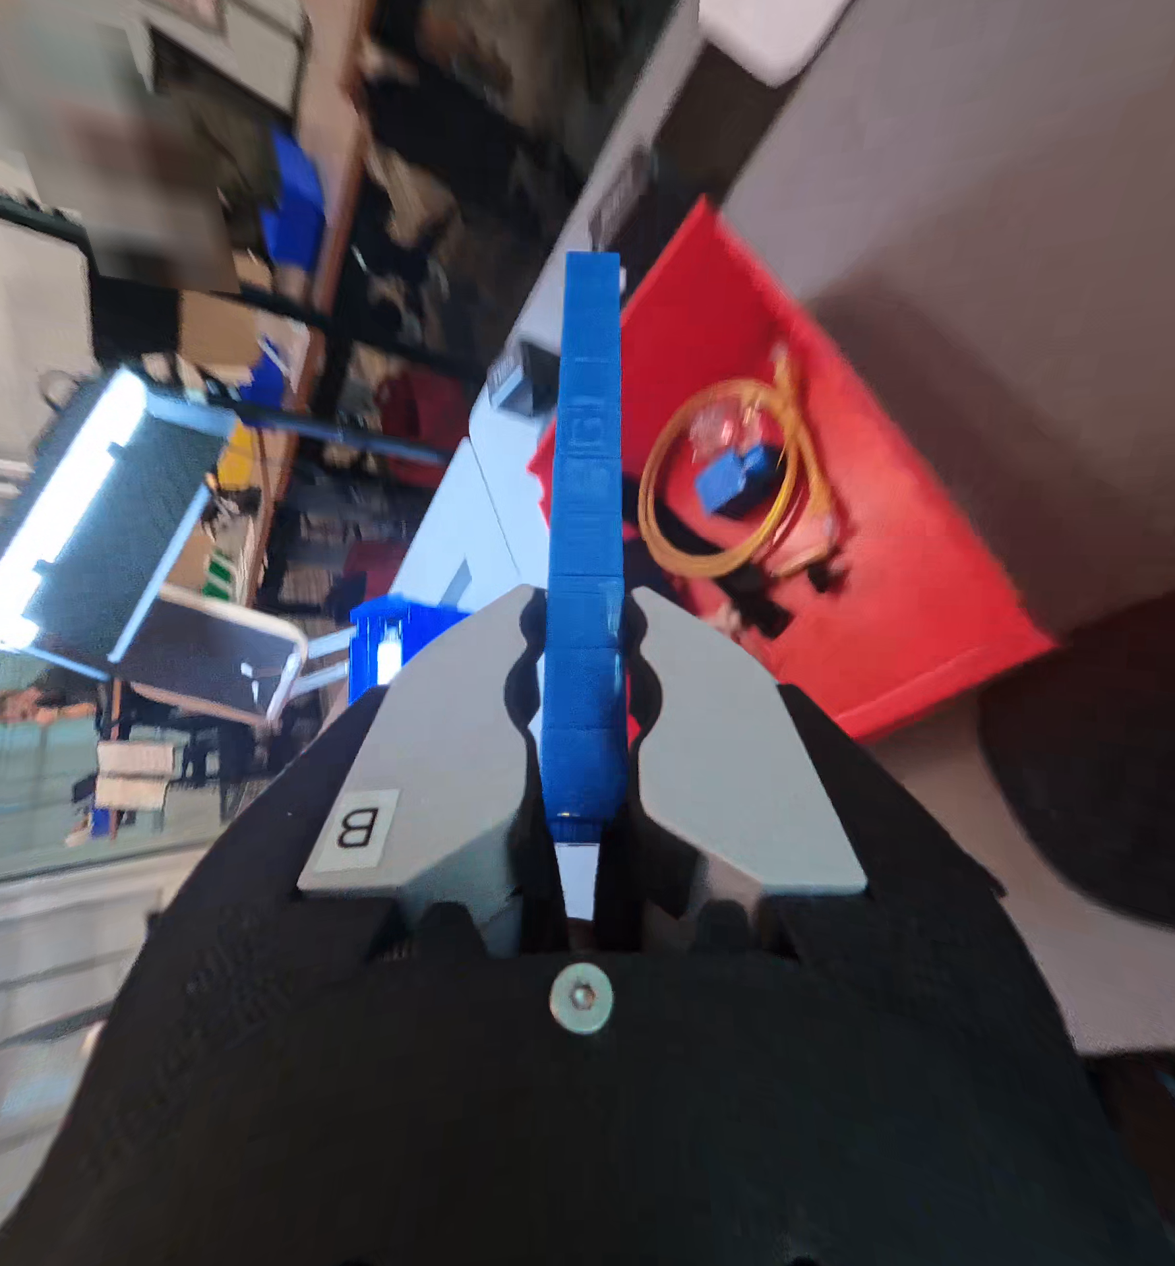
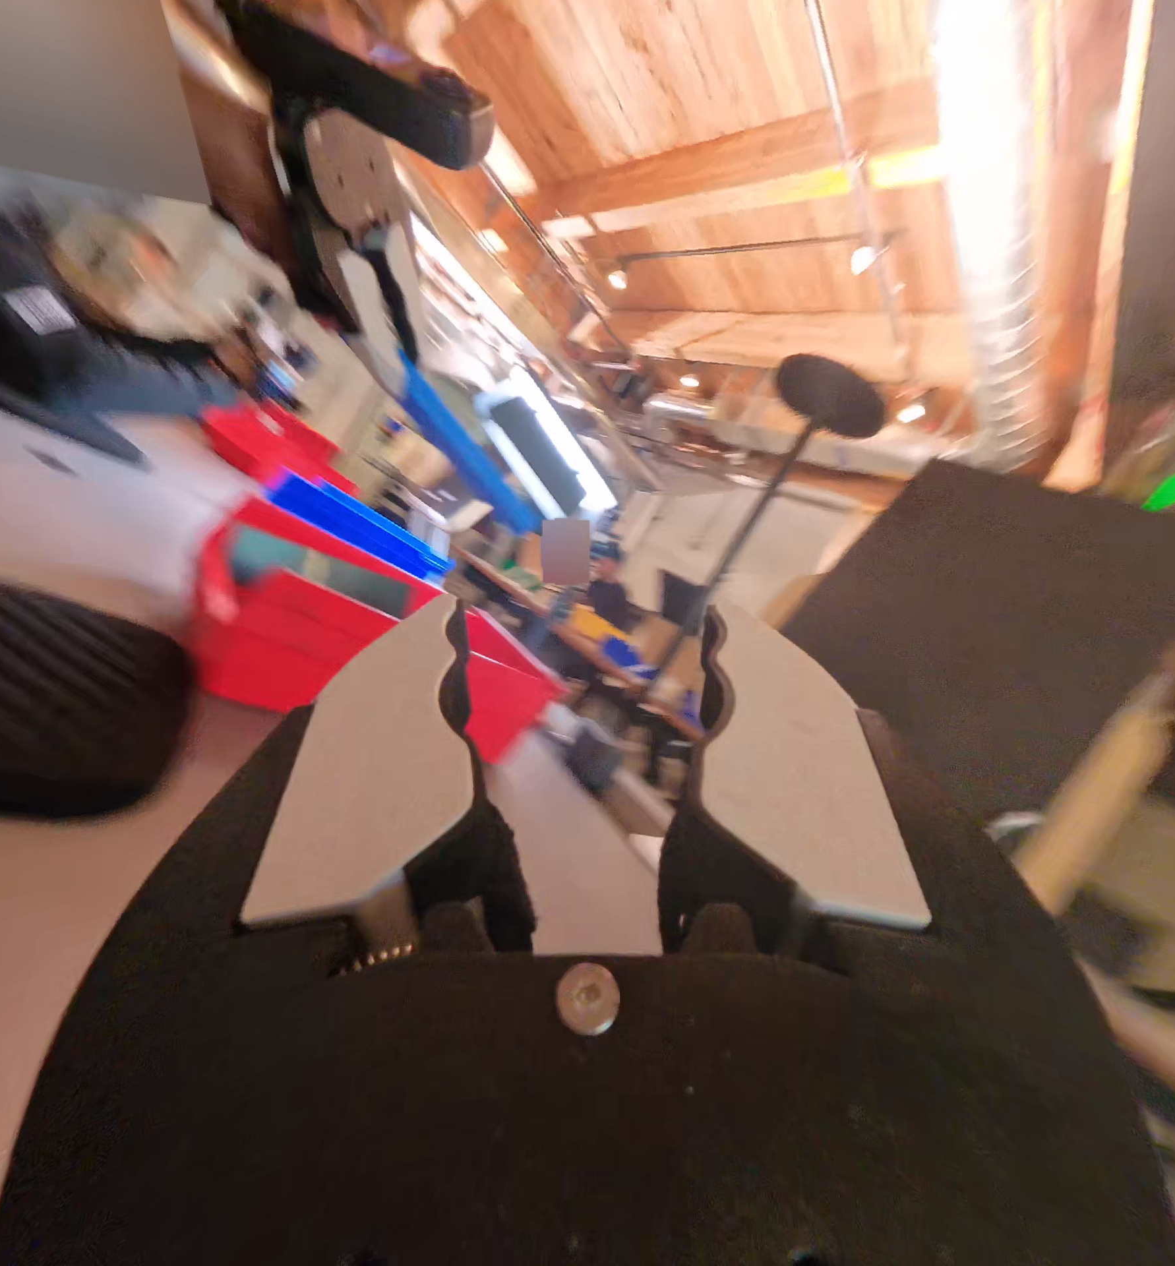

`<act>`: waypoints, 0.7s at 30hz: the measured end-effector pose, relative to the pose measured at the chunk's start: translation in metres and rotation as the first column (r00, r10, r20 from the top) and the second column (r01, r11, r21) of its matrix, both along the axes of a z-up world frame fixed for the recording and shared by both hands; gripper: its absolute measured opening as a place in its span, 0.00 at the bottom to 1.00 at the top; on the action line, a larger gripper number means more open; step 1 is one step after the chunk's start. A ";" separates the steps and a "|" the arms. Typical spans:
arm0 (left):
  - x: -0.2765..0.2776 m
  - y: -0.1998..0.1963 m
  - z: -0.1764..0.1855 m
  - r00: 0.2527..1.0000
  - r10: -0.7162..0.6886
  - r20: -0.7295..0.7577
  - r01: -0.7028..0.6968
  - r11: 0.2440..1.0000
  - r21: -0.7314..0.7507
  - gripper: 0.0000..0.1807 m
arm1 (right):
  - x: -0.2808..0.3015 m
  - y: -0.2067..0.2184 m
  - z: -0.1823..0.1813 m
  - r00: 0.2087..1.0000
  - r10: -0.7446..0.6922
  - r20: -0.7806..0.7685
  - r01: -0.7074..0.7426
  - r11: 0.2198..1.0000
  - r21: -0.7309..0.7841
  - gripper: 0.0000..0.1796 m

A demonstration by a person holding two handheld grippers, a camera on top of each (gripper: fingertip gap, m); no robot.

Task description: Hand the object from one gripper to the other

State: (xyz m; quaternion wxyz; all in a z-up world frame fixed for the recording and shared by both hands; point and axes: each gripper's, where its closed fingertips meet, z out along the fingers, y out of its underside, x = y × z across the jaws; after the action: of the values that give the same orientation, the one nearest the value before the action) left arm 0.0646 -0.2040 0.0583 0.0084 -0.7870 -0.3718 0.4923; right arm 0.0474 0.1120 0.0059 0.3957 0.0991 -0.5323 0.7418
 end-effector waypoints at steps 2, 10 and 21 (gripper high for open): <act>0.005 0.035 0.012 0.988 -0.090 -0.127 0.096 0.995 0.039 0.12 | 0.013 -0.017 -0.002 0.953 0.219 0.212 -0.207 0.975 -0.075 0.35; 0.027 0.161 0.022 0.703 -0.215 -0.678 0.410 0.901 0.140 0.11 | 0.039 -0.085 -0.005 0.041 0.673 0.738 -0.549 0.633 -0.546 0.30; 0.022 0.248 -0.066 0.524 -0.123 -0.843 0.598 0.758 0.261 0.12 | 0.038 -0.082 0.012 0.115 0.732 0.671 -0.554 0.608 -0.569 0.20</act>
State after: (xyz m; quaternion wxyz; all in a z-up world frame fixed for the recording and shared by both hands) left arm 0.0867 0.0443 -0.0079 0.4901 -0.5164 -0.2675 0.6493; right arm 0.0851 0.0299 0.0179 -0.2882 -0.1050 -0.4856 0.8186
